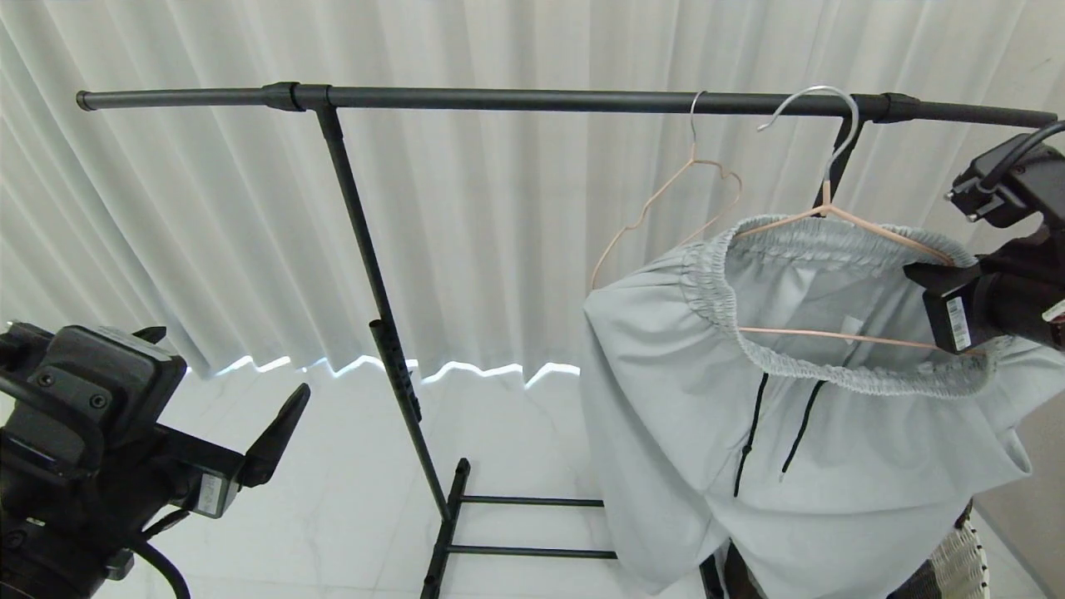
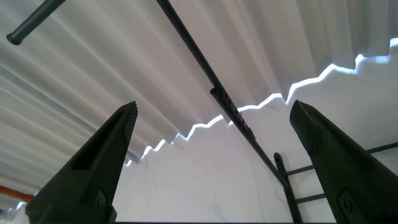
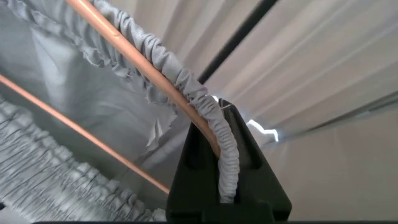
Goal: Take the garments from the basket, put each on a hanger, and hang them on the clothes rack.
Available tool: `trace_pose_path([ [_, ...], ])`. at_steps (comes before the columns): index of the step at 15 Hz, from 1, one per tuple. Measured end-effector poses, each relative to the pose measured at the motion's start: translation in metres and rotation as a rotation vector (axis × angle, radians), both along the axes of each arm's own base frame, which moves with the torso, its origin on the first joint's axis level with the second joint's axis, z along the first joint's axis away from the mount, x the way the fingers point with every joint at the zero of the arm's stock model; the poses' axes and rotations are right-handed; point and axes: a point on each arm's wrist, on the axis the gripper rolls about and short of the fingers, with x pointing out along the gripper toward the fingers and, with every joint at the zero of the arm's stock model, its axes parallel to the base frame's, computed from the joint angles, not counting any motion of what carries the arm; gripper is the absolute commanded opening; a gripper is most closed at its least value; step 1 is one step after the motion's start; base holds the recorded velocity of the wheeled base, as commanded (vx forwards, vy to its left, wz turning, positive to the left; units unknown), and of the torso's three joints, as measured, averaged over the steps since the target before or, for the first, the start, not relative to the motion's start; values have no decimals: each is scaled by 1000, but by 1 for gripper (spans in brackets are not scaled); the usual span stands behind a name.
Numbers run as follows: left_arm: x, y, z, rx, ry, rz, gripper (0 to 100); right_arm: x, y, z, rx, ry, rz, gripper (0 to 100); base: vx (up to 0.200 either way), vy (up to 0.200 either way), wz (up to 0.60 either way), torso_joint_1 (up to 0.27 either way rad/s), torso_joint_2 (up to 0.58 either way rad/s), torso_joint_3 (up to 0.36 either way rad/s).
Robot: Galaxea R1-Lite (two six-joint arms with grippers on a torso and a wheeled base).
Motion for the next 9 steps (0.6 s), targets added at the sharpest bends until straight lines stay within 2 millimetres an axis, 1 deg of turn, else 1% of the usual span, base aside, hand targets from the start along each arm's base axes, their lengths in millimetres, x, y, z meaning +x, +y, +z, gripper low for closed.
trace_pose_path([
  [4,0,-2,1,6,-4,-13,100,-6,-5,-1,4,-4,-12,0,0,200,0,-1,1,4],
  [9,0,-3,1,8,-1,-16,100,-7,-5,-1,3,-3,-11,0,0,200,0,1,1,4],
])
